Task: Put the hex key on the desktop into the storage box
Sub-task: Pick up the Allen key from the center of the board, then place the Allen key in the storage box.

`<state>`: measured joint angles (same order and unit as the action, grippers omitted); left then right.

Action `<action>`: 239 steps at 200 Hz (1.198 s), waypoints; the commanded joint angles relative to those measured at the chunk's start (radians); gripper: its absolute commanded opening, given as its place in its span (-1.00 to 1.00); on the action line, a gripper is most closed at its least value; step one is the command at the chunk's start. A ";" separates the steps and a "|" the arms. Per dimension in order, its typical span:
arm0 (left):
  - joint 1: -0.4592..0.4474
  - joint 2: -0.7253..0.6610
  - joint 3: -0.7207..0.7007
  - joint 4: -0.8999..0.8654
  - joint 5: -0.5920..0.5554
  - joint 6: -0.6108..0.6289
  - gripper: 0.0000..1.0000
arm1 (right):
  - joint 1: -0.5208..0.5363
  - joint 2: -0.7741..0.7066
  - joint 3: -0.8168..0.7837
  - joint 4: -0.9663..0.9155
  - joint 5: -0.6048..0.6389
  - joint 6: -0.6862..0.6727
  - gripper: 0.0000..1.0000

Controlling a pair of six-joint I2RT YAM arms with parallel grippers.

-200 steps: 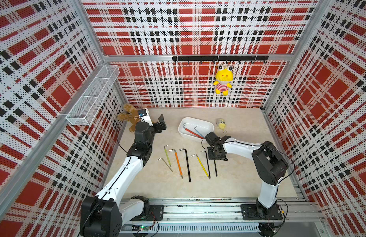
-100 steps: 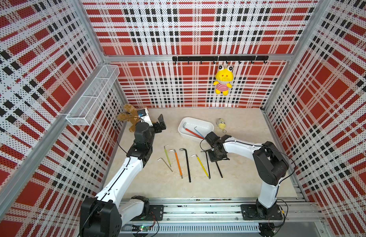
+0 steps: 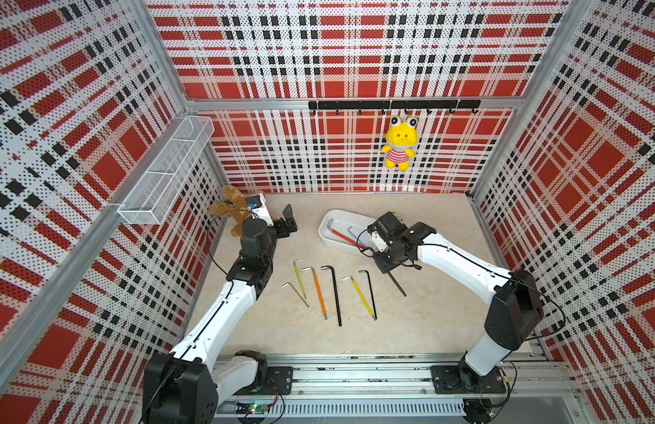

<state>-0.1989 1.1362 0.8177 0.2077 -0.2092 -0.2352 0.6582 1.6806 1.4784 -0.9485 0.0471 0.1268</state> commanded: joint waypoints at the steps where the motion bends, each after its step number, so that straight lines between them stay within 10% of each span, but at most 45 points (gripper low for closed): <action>1: -0.005 -0.004 -0.006 0.006 0.016 0.001 0.98 | 0.006 0.015 0.111 0.044 -0.006 -0.142 -1.00; 98: 0.063 0.042 -0.057 0.131 0.192 -0.044 0.99 | -0.101 0.563 0.796 0.080 -0.140 -0.415 -1.00; 239: 0.021 0.054 -0.013 0.046 0.185 -0.011 0.98 | -0.104 0.759 0.850 0.154 -0.182 -0.367 -1.00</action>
<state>-0.1688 1.2091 0.7769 0.2672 -0.0158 -0.2623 0.5491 2.4130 2.3077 -0.8177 -0.1204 -0.2600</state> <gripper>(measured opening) 0.992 0.104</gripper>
